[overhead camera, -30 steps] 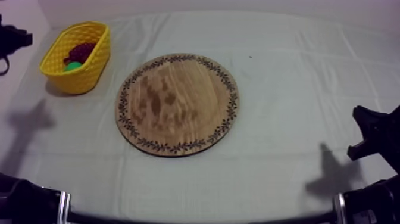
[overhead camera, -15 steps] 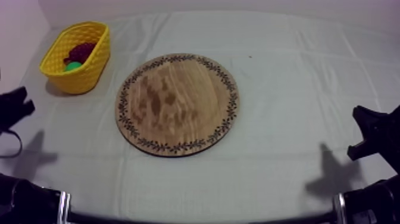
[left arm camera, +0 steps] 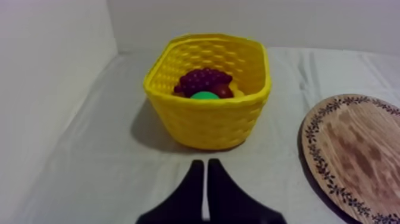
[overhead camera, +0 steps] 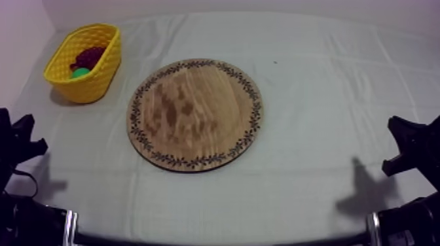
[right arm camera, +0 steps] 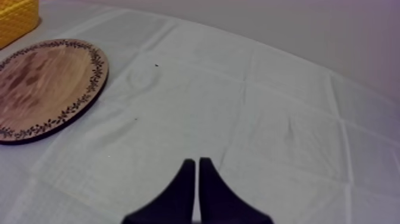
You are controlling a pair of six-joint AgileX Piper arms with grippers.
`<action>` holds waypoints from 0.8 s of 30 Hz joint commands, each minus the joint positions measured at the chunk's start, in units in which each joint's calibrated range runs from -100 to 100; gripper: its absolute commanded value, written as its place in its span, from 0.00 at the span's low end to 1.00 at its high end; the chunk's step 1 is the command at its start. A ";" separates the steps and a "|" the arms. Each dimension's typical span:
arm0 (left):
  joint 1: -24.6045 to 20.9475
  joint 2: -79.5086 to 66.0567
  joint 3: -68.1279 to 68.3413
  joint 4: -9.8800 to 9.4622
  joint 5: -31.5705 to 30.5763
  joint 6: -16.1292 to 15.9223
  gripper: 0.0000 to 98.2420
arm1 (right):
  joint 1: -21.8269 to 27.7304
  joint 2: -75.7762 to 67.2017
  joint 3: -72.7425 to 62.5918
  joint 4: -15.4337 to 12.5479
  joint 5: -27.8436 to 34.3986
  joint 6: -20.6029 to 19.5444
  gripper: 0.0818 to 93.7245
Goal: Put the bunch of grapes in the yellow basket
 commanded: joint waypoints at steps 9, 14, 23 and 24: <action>-0.27 -0.96 1.74 2.24 -5.04 -0.81 0.00 | -0.02 -0.01 -0.03 0.01 -0.03 0.00 0.00; -0.18 -0.99 1.82 2.40 -6.12 -0.30 0.00 | -0.02 -0.01 -0.03 0.01 -0.03 0.04 0.00; -0.43 -0.99 1.83 2.43 -6.28 1.37 0.00 | -0.02 -0.01 -0.03 0.01 -0.03 0.04 0.00; -0.44 -0.99 1.83 2.45 -6.18 1.37 0.00 | -0.02 -0.01 -0.03 0.01 -0.03 0.04 0.00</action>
